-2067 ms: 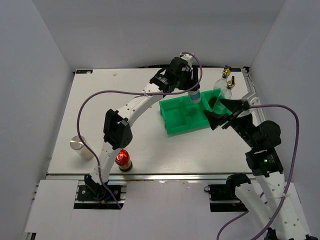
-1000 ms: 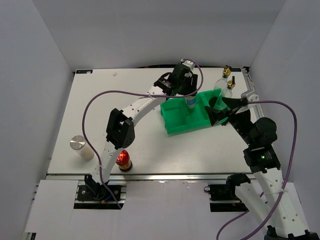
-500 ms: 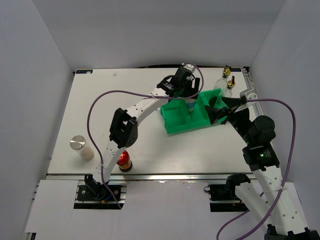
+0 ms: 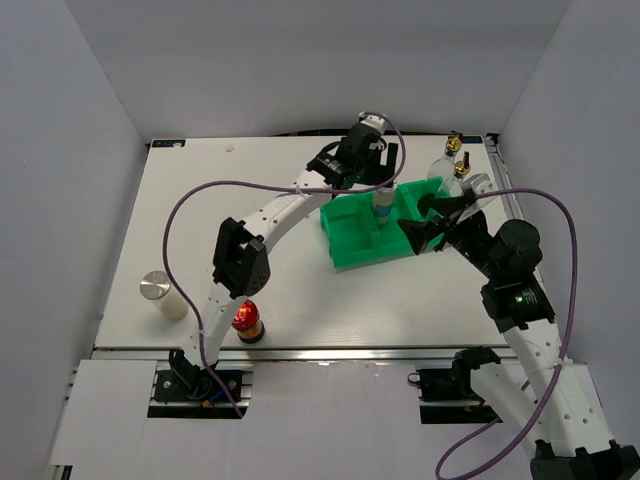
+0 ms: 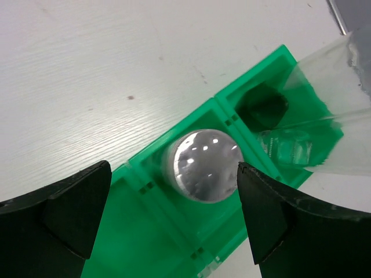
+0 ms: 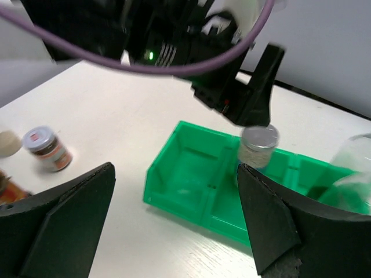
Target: Organize the condiment bottles
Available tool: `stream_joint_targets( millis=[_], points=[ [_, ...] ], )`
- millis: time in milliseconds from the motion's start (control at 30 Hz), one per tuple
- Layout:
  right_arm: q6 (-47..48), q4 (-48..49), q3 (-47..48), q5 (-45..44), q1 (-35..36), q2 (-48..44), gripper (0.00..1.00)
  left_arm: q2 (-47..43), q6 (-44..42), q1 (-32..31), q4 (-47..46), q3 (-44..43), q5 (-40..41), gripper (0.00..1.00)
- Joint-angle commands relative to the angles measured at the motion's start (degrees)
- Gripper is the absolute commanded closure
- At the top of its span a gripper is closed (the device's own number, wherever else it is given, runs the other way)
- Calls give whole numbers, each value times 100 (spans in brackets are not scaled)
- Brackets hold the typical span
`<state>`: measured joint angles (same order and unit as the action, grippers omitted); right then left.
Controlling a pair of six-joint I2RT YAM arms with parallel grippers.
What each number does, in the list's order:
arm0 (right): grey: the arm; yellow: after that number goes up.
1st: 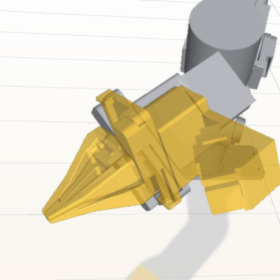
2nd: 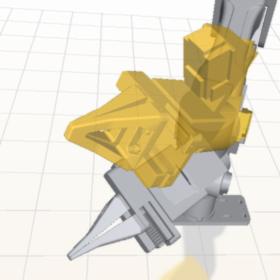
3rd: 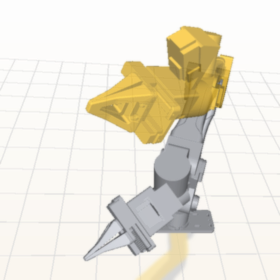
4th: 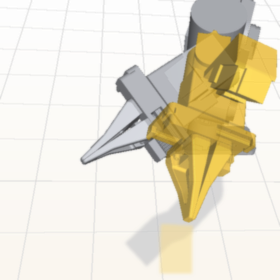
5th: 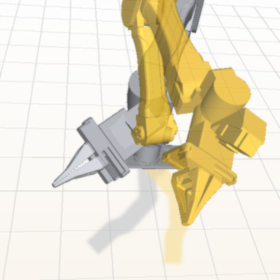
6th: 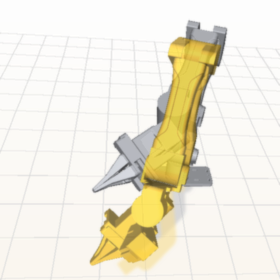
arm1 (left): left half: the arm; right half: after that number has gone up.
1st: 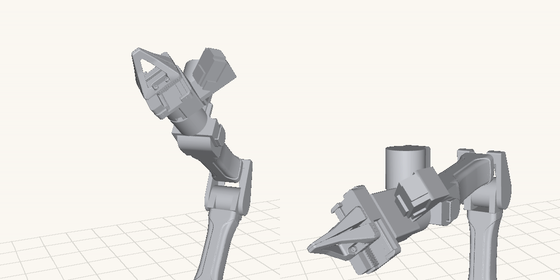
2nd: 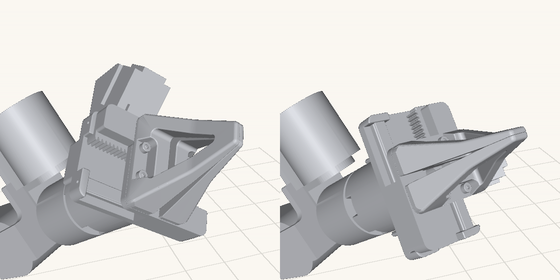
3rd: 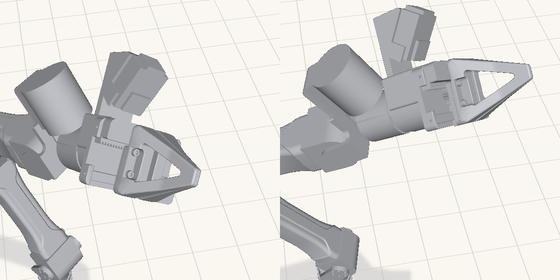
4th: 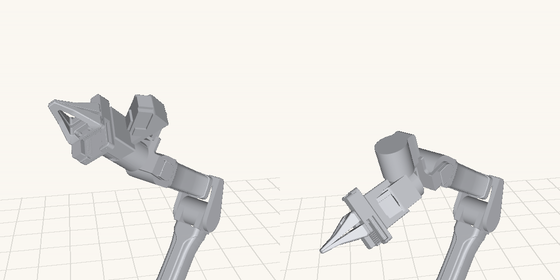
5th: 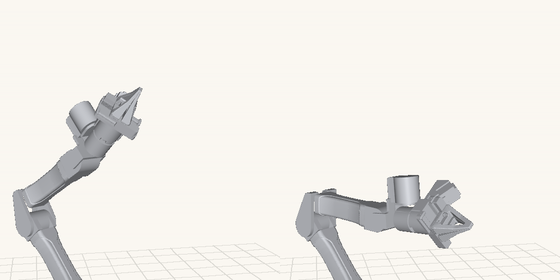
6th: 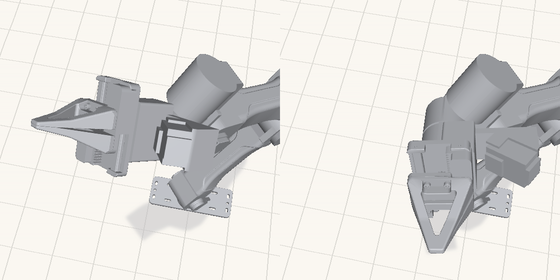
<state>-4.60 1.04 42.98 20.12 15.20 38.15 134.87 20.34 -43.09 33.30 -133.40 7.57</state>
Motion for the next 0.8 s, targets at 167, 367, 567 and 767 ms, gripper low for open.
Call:
stream_joint_targets(
  millis=[167,367,567,767],
  points=[
    [434,-525,685,327,1209,579,11,-3411,-242,99,89,2356,2396,2],
    [1092,-789,1071,-771,3197,1509,11,-6434,1330,942,220,6027,3249,2],
    [1443,-379,2073,-1125,4508,3425,11,-8438,2500,1479,1713,7074,4304,2],
    [1674,1185,2958,86,5062,5277,10,-9100,3038,1497,3199,6635,5402,2]
  ],
)
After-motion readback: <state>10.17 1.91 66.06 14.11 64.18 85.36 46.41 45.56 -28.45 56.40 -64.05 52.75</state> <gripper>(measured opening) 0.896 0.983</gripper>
